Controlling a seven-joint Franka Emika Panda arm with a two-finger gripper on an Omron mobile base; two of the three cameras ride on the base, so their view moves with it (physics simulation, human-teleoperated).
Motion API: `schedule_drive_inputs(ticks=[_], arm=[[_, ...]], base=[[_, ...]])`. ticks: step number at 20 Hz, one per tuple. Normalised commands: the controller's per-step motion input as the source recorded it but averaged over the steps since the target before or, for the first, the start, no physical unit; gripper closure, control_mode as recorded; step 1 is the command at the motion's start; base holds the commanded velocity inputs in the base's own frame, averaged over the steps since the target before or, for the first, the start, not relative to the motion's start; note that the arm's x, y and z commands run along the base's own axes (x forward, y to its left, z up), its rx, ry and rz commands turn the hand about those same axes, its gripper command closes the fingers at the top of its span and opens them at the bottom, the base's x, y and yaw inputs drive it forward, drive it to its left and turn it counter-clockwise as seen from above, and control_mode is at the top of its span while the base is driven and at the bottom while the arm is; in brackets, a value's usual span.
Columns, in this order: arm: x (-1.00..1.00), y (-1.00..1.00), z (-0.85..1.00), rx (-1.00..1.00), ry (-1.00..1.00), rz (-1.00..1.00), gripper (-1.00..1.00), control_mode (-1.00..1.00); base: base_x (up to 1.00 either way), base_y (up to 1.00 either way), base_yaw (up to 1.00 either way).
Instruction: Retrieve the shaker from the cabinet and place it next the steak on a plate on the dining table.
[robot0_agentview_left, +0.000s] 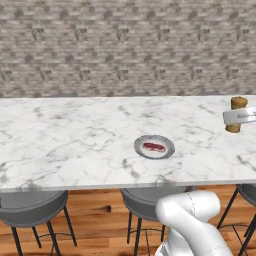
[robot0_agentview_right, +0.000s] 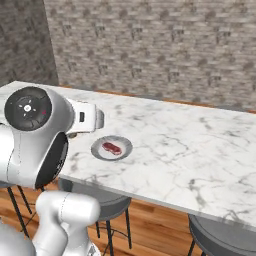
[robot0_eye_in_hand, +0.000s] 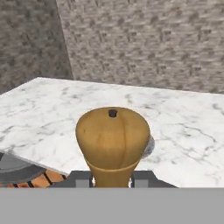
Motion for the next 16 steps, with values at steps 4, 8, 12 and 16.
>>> schedule_drive_inputs(ticks=[4, 8, 12, 16], arm=[[0.85, -0.57, -0.4, 0.0, 0.0, 0.42, 1.0, -1.0], [0.67, -0.37, -0.41, 0.0, 0.0, 0.45, 1.0, -1.0], [0.73, -0.09, -0.38, -0.01, 0.0, 0.43, 1.0, -1.0], [0.67, -0.12, -0.34, 0.0, 0.0, 0.38, 1.0, -1.0]], base=[[0.0, 0.0, 0.0], [0.0, 0.0, 0.0], [0.0, 0.0, 0.0], [0.0, 0.0, 0.0]])
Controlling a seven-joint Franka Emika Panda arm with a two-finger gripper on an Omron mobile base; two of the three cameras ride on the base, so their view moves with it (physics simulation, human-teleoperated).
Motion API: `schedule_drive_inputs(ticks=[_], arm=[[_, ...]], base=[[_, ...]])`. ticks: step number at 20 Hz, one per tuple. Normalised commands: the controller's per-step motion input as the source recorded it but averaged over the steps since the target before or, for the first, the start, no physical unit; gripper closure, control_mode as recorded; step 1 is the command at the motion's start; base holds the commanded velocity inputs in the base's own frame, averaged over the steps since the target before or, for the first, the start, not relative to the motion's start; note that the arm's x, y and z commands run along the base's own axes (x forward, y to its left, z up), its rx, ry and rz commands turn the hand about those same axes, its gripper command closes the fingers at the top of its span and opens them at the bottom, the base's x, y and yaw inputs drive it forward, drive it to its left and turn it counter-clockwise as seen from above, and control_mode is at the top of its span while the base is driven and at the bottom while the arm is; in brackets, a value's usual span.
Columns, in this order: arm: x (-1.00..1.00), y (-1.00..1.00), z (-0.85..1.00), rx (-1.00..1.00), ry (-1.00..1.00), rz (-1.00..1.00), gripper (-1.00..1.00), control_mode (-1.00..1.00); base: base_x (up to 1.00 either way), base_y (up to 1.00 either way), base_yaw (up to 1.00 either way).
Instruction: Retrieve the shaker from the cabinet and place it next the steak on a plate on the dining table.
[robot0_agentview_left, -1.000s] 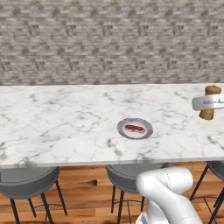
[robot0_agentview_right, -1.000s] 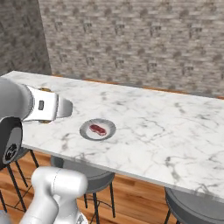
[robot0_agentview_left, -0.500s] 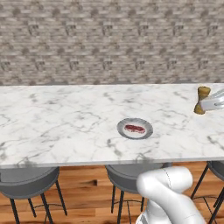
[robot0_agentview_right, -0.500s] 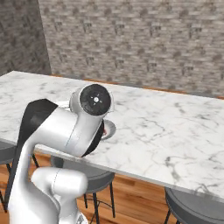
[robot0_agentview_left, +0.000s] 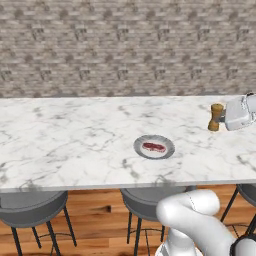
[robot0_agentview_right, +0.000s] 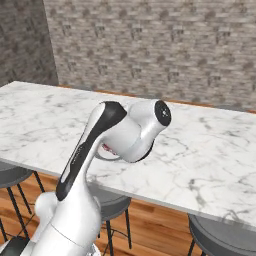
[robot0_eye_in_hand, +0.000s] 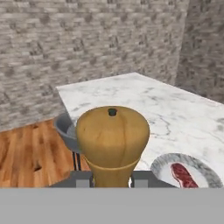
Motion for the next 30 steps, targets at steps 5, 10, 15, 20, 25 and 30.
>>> schedule_drive_inputs(ticks=[5, 10, 15, 20, 25, 30], arm=[[0.57, -0.18, -0.3, 0.0, 0.0, 0.32, 1.0, -1.0], [0.49, -0.36, -0.25, 0.0, 0.0, 0.23, 1.0, -1.0], [0.33, -0.28, -0.24, 0.0, 0.0, 0.16, 1.0, -1.0], [0.08, 0.0, -0.37, 0.0, -0.03, 0.04, 1.0, -1.0], [0.03, 0.03, -0.46, 0.0, -0.01, 0.0, 1.0, -1.0], [0.0, 0.08, -0.4, 0.0, -0.06, -0.06, 1.0, -1.0]], base=[[0.0, 0.0, 0.0], [0.0, 0.0, 0.0], [0.0, 0.0, 0.0], [0.0, 0.0, 0.0], [0.0, 0.0, 0.0], [0.0, 0.0, 0.0]])
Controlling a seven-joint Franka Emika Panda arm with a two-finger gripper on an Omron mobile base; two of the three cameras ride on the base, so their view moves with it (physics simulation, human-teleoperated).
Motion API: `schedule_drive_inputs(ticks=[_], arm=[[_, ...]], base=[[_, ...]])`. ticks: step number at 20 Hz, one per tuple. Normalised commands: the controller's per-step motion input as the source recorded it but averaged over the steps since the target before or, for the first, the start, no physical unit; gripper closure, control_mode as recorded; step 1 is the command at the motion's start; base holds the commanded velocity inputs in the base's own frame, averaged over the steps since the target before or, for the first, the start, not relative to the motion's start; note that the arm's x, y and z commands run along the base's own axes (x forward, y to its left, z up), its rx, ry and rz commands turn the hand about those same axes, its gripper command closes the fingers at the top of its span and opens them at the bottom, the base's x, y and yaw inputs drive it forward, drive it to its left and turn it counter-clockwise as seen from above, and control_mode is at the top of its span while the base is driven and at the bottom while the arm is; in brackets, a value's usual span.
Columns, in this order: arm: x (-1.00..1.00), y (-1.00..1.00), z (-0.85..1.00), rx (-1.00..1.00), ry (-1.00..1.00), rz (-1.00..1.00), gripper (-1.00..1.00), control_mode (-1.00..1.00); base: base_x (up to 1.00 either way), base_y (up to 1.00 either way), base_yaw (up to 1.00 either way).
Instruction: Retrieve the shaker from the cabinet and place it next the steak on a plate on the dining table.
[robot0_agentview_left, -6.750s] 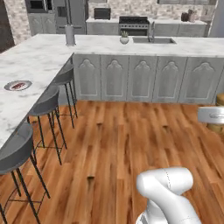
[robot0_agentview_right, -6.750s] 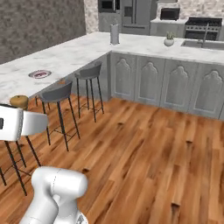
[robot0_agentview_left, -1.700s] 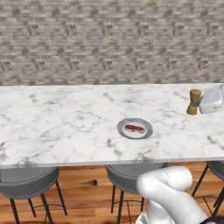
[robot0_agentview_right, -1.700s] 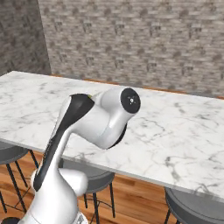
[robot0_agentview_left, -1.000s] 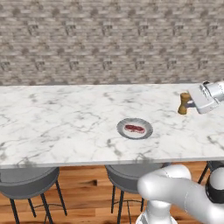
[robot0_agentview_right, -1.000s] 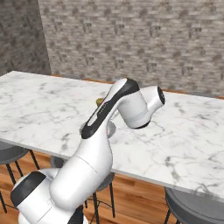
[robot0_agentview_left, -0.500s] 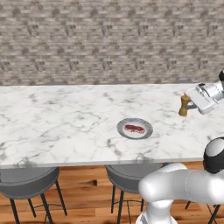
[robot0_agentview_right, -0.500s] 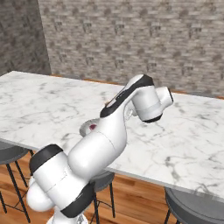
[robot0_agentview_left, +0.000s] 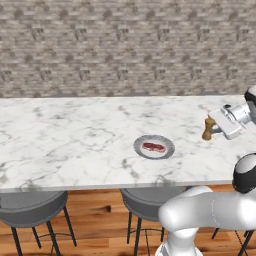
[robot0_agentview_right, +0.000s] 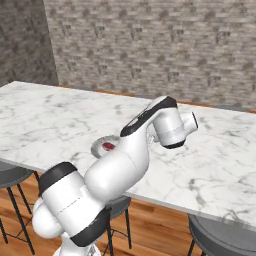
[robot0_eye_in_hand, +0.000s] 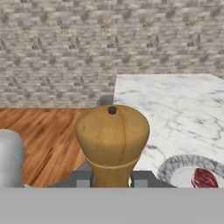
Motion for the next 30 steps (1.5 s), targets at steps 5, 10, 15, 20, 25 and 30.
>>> schedule_drive_inputs(ticks=[5, 10, 15, 20, 25, 30], arm=[[0.18, 0.05, -0.11, 0.0, -0.02, -0.13, 1.0, -1.0], [0.09, 0.07, -0.16, 0.0, 0.0, -0.13, 1.0, -1.0], [0.01, 0.03, -0.16, 0.0, 0.0, -0.08, 1.0, -1.0], [0.0, 0.0, -0.15, -0.01, 0.0, -0.03, 1.0, -1.0], [0.0, 0.0, -0.05, 0.0, 0.0, -0.01, 1.0, -1.0], [0.09, 0.0, -0.02, 0.0, 0.0, 0.0, 1.0, -1.0]], base=[[0.0, 0.0, 0.0], [0.0, 0.0, 0.0], [0.0, 0.0, 0.0], [0.0, 0.0, 0.0], [0.0, 0.0, 0.0], [0.0, 0.0, 0.0]])
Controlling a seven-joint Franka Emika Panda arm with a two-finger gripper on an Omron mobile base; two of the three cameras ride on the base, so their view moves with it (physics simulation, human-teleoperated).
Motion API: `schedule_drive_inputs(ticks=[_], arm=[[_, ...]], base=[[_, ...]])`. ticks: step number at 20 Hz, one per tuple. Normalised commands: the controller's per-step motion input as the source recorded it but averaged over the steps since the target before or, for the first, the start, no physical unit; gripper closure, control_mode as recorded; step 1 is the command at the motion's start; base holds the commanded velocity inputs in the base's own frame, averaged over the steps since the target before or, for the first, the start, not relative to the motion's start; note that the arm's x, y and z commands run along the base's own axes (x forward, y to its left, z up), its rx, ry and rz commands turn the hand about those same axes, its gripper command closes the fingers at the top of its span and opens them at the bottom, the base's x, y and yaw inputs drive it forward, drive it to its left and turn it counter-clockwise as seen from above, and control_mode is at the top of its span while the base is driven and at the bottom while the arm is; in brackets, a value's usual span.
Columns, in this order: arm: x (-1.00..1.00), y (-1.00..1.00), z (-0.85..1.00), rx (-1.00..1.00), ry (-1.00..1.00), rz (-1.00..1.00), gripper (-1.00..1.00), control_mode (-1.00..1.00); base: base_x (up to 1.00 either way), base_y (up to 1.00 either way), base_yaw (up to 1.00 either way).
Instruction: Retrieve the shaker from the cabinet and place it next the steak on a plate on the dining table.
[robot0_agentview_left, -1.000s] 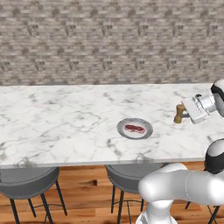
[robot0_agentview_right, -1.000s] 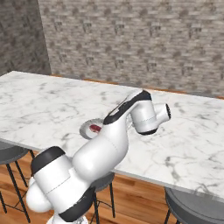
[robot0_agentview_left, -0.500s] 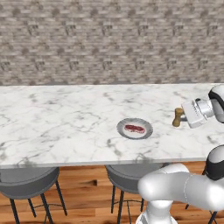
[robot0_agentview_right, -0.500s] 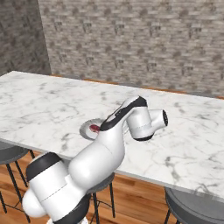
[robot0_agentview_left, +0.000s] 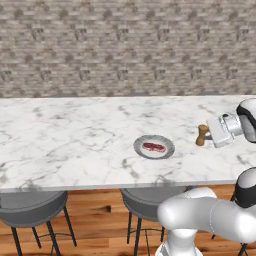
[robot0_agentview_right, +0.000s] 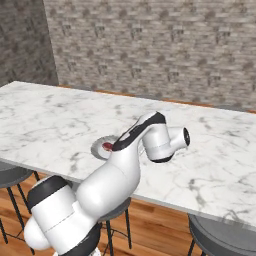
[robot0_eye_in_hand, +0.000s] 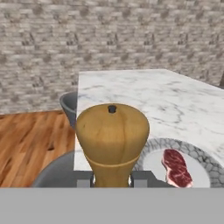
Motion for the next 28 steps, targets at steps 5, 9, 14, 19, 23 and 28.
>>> schedule_drive_inputs(ticks=[5, 9, 14, 19, 23, 28], arm=[[0.02, 0.0, -0.14, 0.0, 0.0, 0.0, 1.0, -1.0], [0.06, 0.0, -0.16, 0.0, 0.0, 0.0, 1.0, -1.0], [0.08, 0.0, -0.16, 0.0, -0.05, -0.03, 1.0, -1.0], [0.17, 0.03, -0.22, 0.01, 0.0, -0.01, 1.0, -1.0], [0.08, 0.01, -0.19, 0.0, 0.0, -0.03, 1.0, -1.0], [0.17, 0.0, -0.1, 0.0, 0.0, -0.01, 1.0, -1.0]], base=[[0.0, 0.0, 0.0], [0.0, 0.0, 0.0], [0.0, 0.0, 0.0], [0.0, 0.0, 0.0], [0.0, 0.0, 0.0], [0.0, 0.0, 0.0]])
